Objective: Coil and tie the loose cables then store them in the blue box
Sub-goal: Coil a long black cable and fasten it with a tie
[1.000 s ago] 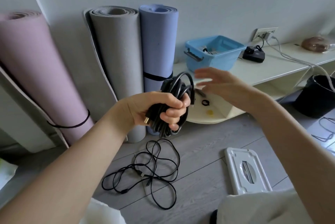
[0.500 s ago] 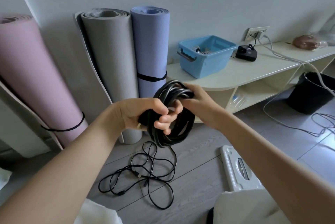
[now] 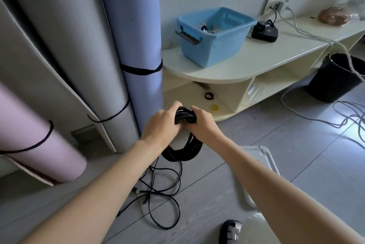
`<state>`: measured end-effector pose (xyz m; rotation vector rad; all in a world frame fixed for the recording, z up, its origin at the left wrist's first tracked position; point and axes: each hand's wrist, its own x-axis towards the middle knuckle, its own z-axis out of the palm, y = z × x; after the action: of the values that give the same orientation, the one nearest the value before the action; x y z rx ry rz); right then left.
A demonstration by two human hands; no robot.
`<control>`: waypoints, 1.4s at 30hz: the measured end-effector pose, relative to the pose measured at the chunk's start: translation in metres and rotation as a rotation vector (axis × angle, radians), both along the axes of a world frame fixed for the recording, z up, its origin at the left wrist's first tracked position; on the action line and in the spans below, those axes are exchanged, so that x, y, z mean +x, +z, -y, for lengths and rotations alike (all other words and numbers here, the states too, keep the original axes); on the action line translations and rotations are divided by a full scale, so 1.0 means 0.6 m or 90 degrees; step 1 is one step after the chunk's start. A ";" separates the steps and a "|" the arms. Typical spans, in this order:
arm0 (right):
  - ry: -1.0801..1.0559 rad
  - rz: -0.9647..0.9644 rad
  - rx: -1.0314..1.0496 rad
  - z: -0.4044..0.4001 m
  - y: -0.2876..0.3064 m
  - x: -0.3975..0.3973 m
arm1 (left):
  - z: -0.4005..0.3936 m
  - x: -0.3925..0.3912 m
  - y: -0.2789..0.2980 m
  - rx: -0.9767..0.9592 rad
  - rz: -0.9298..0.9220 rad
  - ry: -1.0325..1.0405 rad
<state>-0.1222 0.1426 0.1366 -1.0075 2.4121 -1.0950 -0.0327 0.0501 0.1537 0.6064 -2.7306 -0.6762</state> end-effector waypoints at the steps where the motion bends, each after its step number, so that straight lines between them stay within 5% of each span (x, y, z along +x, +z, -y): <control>1: -0.002 0.010 0.015 0.009 -0.014 -0.013 | 0.007 -0.011 -0.016 -0.014 0.008 -0.004; 5: 0.054 0.091 0.111 0.039 -0.068 -0.064 | 0.044 -0.058 -0.078 -0.019 0.085 -0.017; 9: 0.160 0.439 0.141 0.021 -0.107 -0.162 | 0.082 -0.095 -0.134 0.050 0.144 -0.017; 10: 0.106 0.405 0.146 0.013 -0.120 -0.191 | 0.090 -0.097 -0.143 0.055 0.153 -0.006; 14: -0.074 -0.085 0.332 0.010 -0.207 -0.296 | 0.111 -0.120 -0.184 0.043 0.188 0.005; 21: -0.057 -0.114 0.445 0.031 -0.275 -0.330 | 0.105 -0.150 -0.216 0.092 0.226 0.026; 27: -0.148 -0.061 0.183 0.037 -0.236 -0.308 | 0.112 -0.143 -0.220 0.154 0.259 0.134; 32: -0.154 0.463 -0.218 0.044 -0.119 -0.204 | 0.115 -0.106 -0.176 0.404 0.205 0.320; 35: -0.013 0.644 -0.244 0.039 -0.052 -0.134 | 0.116 -0.070 -0.115 0.531 0.130 0.341; 42: 0.142 0.592 -0.236 -0.006 0.110 -0.008 | 0.086 0.053 0.074 0.687 0.035 0.239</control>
<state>-0.1273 0.1462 0.2026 -0.6168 1.3616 -1.5136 -0.0010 -0.0014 0.1981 1.2889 -1.9804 -2.0068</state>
